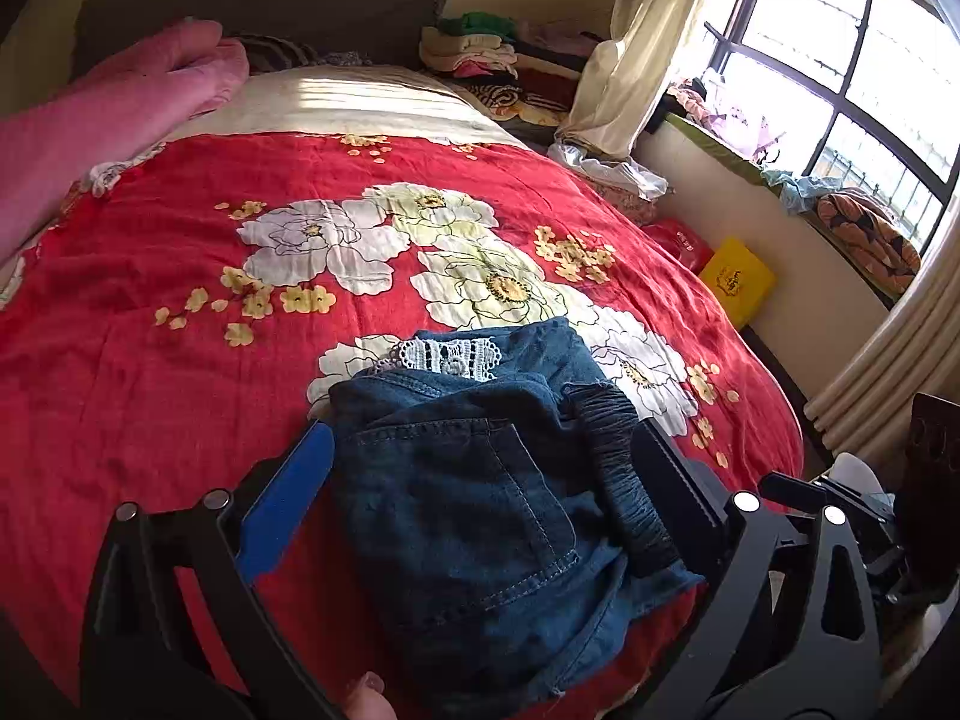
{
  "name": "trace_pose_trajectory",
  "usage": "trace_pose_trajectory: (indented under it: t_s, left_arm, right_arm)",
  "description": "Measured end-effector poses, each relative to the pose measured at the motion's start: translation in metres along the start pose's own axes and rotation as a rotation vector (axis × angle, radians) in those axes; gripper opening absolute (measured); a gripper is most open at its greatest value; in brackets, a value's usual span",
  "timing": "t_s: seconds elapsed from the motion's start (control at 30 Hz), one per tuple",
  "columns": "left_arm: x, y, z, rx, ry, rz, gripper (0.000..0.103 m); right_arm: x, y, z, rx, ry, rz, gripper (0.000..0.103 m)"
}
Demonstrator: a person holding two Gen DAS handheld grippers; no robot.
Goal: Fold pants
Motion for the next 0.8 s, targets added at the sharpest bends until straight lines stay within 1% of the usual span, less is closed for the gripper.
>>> trace_pose_trajectory:
  t_s: [0.27,0.47,0.63,0.8]
  left_arm:
    - [-0.012,0.001,0.008,0.017,0.006,-0.003,0.093]
    - [-0.025,0.007,0.002,0.044,0.022,-0.013,0.093]
    - [-0.034,0.017,-0.006,0.059,0.039,0.006,0.093]
    - [-0.042,0.020,-0.003,0.055,0.047,0.021,0.093]
  right_arm:
    - [0.004,-0.016,0.009,-0.058,-0.016,-0.019,0.091]
    - [0.001,-0.026,-0.002,-0.095,0.010,-0.038,0.092]
    - [-0.005,-0.032,-0.009,-0.101,0.026,-0.060,0.092]
    - [-0.008,-0.031,-0.008,-0.100,0.029,-0.062,0.092]
Point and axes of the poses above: each gripper's, at about its wrist camera, not at the fingertips, and z roughly against the way its jaws point, y to its left, x to its top, the point moved 8 cm from there along -z, roughly the way its jaws point, and after that the axes turned 15 degrees about z, right-handed, at the moved point
